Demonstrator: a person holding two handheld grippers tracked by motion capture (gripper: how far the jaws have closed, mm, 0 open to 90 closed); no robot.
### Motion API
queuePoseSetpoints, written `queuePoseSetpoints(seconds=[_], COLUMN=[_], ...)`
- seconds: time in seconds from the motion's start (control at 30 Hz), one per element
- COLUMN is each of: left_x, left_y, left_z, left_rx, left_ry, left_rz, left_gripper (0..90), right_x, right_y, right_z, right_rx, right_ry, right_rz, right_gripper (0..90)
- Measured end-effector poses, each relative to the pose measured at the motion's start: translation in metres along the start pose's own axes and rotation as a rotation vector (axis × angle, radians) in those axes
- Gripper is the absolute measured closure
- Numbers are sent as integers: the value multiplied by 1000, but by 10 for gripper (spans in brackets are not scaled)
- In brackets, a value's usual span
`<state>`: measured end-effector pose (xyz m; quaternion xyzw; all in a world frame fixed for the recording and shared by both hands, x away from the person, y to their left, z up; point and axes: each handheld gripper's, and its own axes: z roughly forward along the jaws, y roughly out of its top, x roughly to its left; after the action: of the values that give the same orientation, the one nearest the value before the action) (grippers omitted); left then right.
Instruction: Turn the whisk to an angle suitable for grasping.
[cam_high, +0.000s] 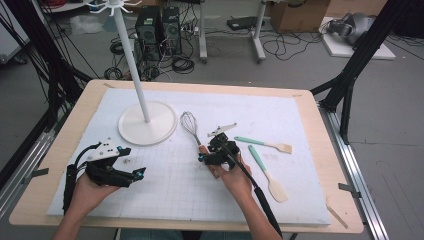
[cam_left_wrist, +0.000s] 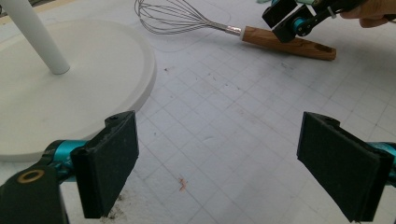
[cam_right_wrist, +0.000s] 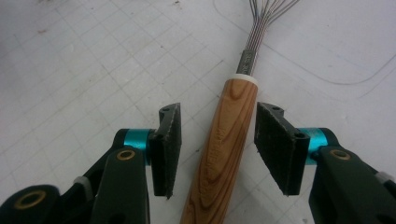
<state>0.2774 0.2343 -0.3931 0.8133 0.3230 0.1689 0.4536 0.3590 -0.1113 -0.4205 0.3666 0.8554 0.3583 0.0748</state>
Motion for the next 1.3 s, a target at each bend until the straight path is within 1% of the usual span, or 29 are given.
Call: queuePoseSetpoints(seconds=[0.17, 0.3, 0.37, 0.43, 0.5, 0.63, 0.7, 0.8, 0.83, 0.97, 1.03, 1.1, 1.2, 1.3], left_x=[-1, -1, -2, -1, -1, -2, -1, -1, -1, -1, -1, -2, -2, -2], left_y=[0, 1, 0, 0, 0, 0, 0, -1, -1, 0, 0, 0, 0, 0], left_z=[0, 1, 1, 1, 0, 1, 1, 1, 1, 0, 0, 0, 1, 0], left_rx=[5, 9, 9, 8, 9, 10, 11, 10, 10, 5, 4, 5, 3, 4], left_ry=[-4, -4, -5, -6, -2, -4, -3, -3, -1, -3, -4, -4, -6, -6], left_rz=[6, 15, 12, 11, 12, 14, 13, 12, 11, 16, 13, 14, 14, 15], left_gripper=[132, 132, 132, 132, 132, 132, 132, 132, 132, 132, 132, 132, 132, 132], right_x=[1, 2, 2, 2, 3, 5, 6, 10, 10, 11, 11, 8, 5, 4], right_y=[-2, -3, -3, -3, -4, -4, -5, -6, -6, -7, -7, -8, -12, -12], right_z=[5, 8, 10, 10, 10, 13, 15, 16, 16, 16, 16, 15, 14, 14], right_rx=[6, 8, 10, 9, 7, 18, 29, 22, 22, 14, 10, 2, -24, -23], right_ry=[-8, -26, -37, -41, -61, -79, -82, -106, -106, -130, -132, -120, -99, -94], right_rz=[10, 11, 30, 28, 36, 37, 48, 53, 53, 72, 97, 127, 162, 174], right_gripper=[524, 547, 571, 577, 602, 610, 614, 630, 630, 657, 686, 692, 695, 697])
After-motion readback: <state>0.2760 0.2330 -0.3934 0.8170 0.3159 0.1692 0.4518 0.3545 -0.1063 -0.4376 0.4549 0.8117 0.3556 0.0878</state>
